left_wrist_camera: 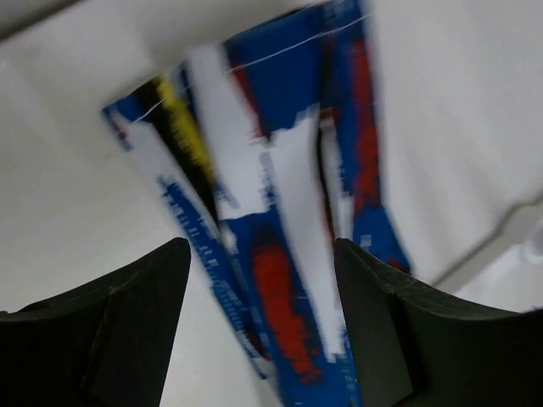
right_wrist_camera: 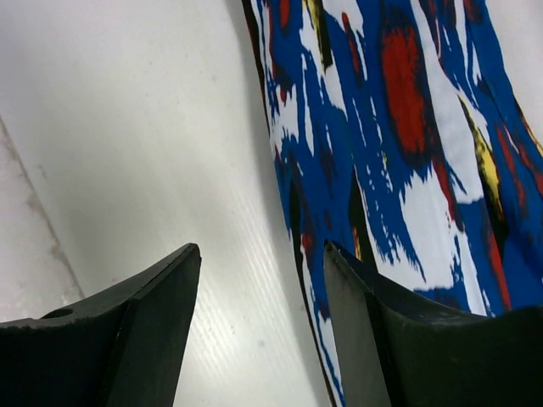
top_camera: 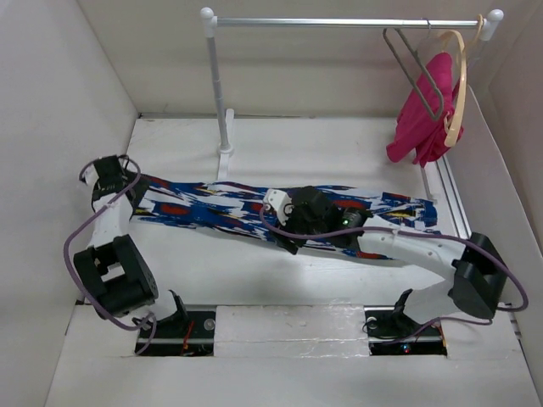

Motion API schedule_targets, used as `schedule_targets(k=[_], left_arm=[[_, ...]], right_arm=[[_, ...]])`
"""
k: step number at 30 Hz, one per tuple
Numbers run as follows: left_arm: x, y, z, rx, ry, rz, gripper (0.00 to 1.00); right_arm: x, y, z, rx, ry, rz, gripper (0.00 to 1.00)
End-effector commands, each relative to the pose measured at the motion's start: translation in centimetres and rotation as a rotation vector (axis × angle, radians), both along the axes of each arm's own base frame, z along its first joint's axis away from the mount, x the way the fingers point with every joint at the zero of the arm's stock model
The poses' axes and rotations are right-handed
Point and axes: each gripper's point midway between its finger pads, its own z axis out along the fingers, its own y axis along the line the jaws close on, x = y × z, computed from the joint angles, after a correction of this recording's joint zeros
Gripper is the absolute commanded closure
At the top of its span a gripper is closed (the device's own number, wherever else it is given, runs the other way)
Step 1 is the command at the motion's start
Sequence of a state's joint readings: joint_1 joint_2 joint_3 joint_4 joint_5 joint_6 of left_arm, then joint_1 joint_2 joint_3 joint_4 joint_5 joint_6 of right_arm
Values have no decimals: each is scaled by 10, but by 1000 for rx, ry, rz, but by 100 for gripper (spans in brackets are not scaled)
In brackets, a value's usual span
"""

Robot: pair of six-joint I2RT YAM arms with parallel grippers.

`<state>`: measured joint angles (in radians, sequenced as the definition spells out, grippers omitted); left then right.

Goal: Place the trousers on the hanger
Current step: Fold the trousers

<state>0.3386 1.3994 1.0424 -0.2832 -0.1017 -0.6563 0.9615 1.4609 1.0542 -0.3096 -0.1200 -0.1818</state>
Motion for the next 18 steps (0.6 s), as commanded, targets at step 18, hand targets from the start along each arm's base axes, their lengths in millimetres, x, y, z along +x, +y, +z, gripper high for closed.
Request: schedule_targets(k=[18], left_arm=[[-3, 26, -81, -172, 107, 30, 54]], right_arm=[[-16, -45, 15, 85, -17, -52, 35]])
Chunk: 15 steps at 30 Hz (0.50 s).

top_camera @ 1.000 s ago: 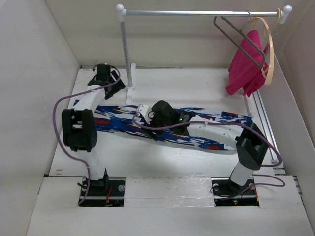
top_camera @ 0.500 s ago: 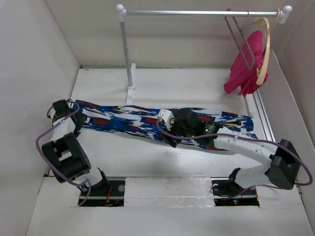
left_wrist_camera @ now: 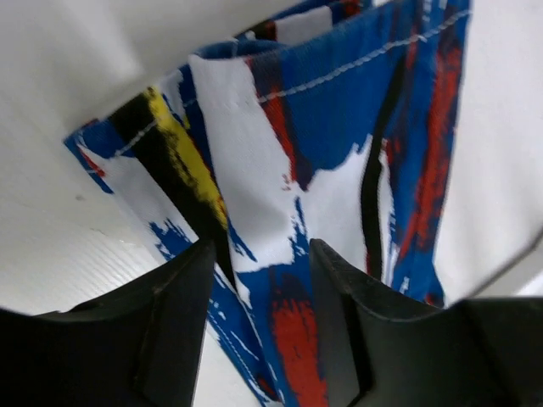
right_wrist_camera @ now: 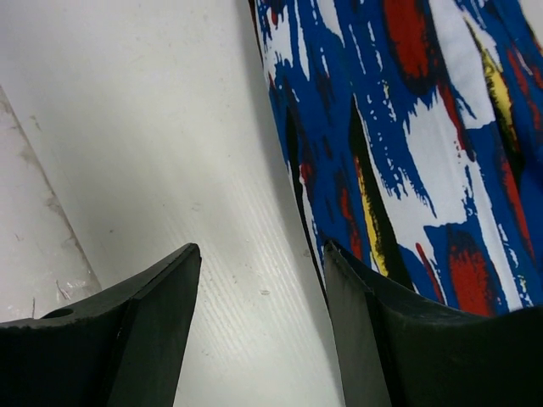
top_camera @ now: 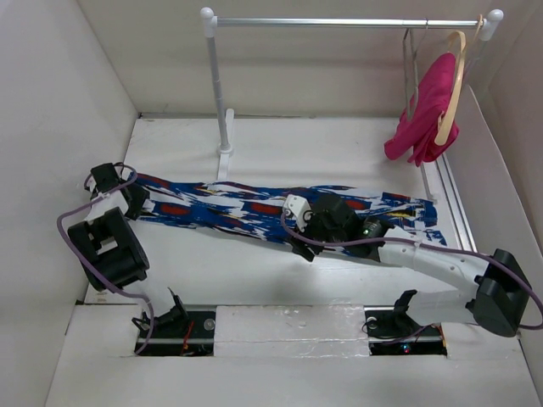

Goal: Place the trousers on the hanger
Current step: Fold the trousers

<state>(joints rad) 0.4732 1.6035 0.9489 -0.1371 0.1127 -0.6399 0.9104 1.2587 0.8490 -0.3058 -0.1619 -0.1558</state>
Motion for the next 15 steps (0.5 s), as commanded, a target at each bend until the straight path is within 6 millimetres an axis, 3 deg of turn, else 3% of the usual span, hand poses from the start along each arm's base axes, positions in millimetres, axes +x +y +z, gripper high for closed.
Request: schedule_targets(k=[1, 10, 15], left_arm=[[1, 16, 7, 41, 37, 58, 57], [34, 24, -2, 6, 33, 26, 51], [37, 25, -18, -9, 64, 17, 54]], right_arm=[[6, 2, 27, 56, -60, -19, 35], [2, -2, 32, 90, -37, -40, 35], [3, -11, 35, 66, -54, -63, 35]])
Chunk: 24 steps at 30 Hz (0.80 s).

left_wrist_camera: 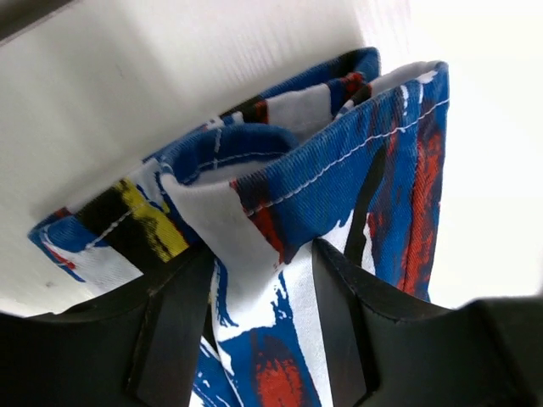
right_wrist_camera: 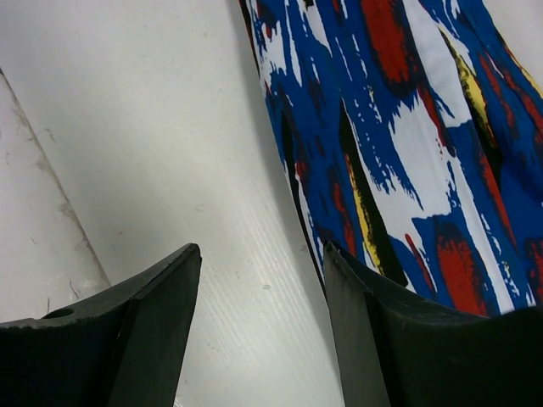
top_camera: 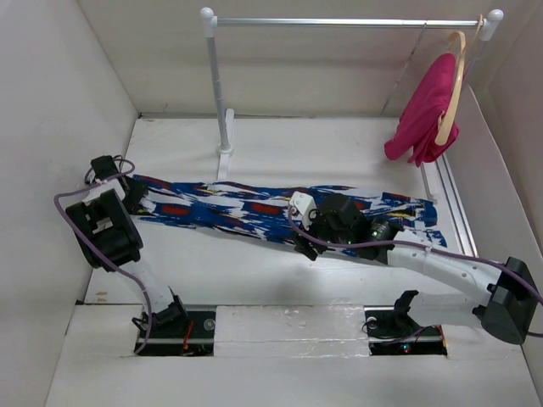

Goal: Place the trousers on the hanger
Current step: Fold the trousers

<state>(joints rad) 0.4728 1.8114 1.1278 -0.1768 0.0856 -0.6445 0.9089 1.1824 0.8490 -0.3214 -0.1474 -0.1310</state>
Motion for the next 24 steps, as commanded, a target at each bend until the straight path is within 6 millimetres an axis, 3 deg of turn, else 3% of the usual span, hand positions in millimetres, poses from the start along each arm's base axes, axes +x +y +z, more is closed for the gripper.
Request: schedule_targets(k=[1, 7, 8, 10, 12, 14, 17, 20, 24], left_arm=[[3, 6, 2, 11, 16, 7, 53], [-9, 5, -14, 19, 59, 10, 48], [-8, 5, -14, 20, 52, 8, 56], [-3, 7, -8, 26, 29, 5, 83], [-1, 5, -4, 20, 20, -4, 97], [2, 7, 3, 31, 10, -10, 100], [2, 8, 21, 47, -8, -9, 100], [-5, 9, 59, 94, -57, 0, 100], [-31, 7, 89, 169, -9, 48, 100]], right_arm=[[5, -7, 14, 12, -31, -38, 35], [5, -8, 12, -1, -30, -21, 35], [5, -6, 11, 1, -25, -10, 35], [4, -2, 9, -1, -15, 9, 35], [4, -1, 10, -4, -14, 15, 35], [6, 2, 14, 1, -22, 23, 36], [8, 3, 17, -4, -35, 33, 36], [10, 5, 19, -3, -54, 44, 35], [13, 6, 15, 6, -66, 54, 36]])
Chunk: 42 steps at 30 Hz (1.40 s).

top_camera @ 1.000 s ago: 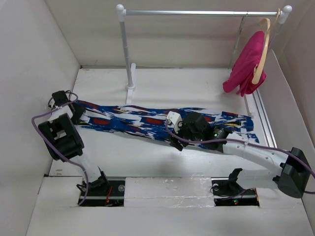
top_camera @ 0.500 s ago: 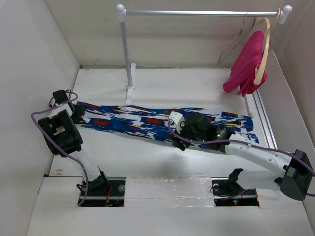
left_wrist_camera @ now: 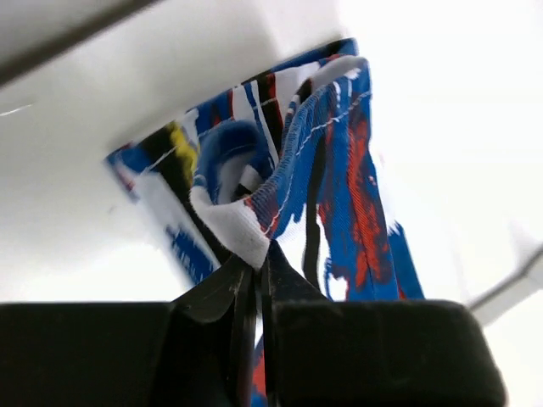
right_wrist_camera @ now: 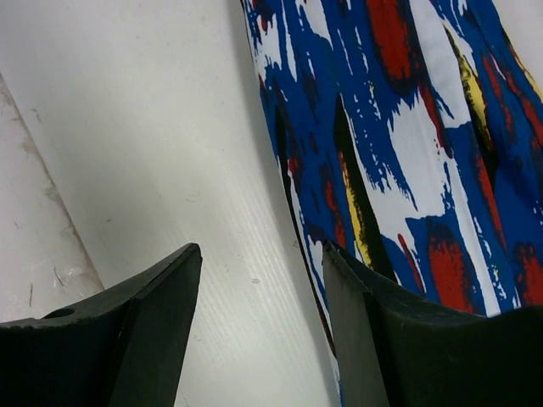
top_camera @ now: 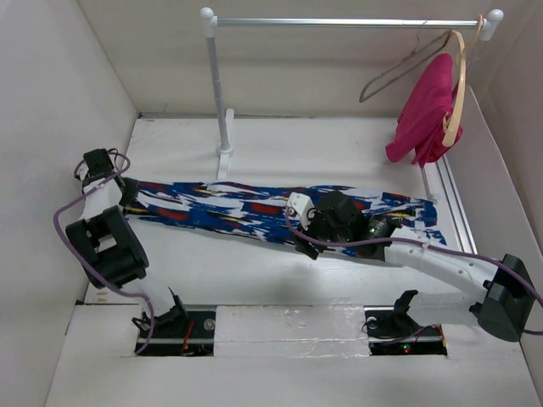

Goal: Place the trousers on the hanger
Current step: Fold the trousers

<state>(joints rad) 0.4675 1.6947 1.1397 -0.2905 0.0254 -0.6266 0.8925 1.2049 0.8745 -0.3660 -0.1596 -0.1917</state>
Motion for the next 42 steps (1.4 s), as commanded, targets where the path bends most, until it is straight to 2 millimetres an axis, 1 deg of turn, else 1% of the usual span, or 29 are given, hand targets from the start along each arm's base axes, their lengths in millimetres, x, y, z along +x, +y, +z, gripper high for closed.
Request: schedule_targets(k=[1, 4, 6, 7, 8, 9, 10, 11, 12, 13, 14, 16, 17, 19, 20, 23, 24, 26, 27, 31, 32, 33, 34, 36, 38, 39, 40, 41, 42], left_arm=[[-17, 2, 58, 124, -16, 31, 100], [-32, 1, 68, 137, 29, 40, 100], [-41, 3, 66, 148, 70, 53, 100], [-42, 3, 64, 150, 80, 41, 100], [-43, 2, 55, 137, 111, 35, 100], [-41, 3, 53, 129, 122, 32, 97], [-39, 2, 48, 117, 143, 22, 68], [-41, 2, 33, 101, 203, 2, 50], [-40, 11, 35, 127, 228, 25, 38], [-41, 14, 32, 131, 255, 31, 22], [-41, 16, 24, 133, 282, 18, 18], [-43, 22, 25, 122, 276, 39, 13], [-40, 24, 35, 141, 229, 43, 12], [-46, 24, 36, 153, 205, 56, 11], [-47, 29, 46, 174, 163, 74, 11], [-61, 21, 32, 153, 179, 103, 14], [-72, 15, 18, 129, 211, 111, 16], [-76, 8, 8, 103, 201, 123, 19], [-84, -1, -6, 72, 217, 112, 19], [-72, -8, -25, 19, 189, 83, 17], [-60, -9, -37, -18, 185, 78, 16], [-51, -7, -35, -19, 154, 75, 15], [-50, -7, -35, -19, 153, 75, 15], [-40, -6, -39, -30, 128, 66, 16], [-36, -5, -47, -37, 136, 64, 18], [-34, -3, -47, -31, 137, 64, 22], [-33, -1, -48, -27, 138, 66, 27], [-32, 1, -48, -17, 134, 68, 32], [-32, 5, -47, 4, 137, 66, 51]], right_arm=[[8, 12, 17, 61, -52, 33, 35], [14, 12, 15, 79, -65, 36, 36], [14, 12, 11, 82, -63, 47, 36], [18, 9, 10, 83, -62, 42, 35], [20, 9, 10, 93, -55, 45, 35], [21, 8, 8, 94, -54, 50, 36], [22, 7, 7, 97, -50, 54, 35], [20, 9, 4, 94, -35, 72, 36], [23, 6, 2, 89, -36, 69, 35], [27, 4, 3, 87, -35, 63, 35], [25, 3, 0, 75, -25, 71, 36], [29, -1, -1, 68, -26, 63, 36], [28, -2, -2, 65, -26, 64, 36], [30, -6, -2, 66, -27, 53, 35], [32, -9, -4, 64, -20, 44, 36], [33, -11, -7, 66, -11, 36, 36], [36, -14, -7, 67, -10, 23, 35], [38, -15, -6, 69, -5, 18, 36], [39, -14, -5, 69, -6, 20, 36], [39, -14, -7, 60, 6, 19, 35], [40, -21, -11, 38, 23, -11, 35], [46, -31, -11, 30, 27, -65, 33], [42, -34, -16, 17, 42, -65, 33], [45, -54, -20, 6, 84, -178, 31], [44, -89, -37, -30, 140, -307, 28], [43, -102, -32, -5, 140, -364, 27], [46, -124, -35, -6, 157, -445, 27], [41, -137, -43, -10, 177, -487, 26], [41, -155, -36, 18, 164, -554, 26]])
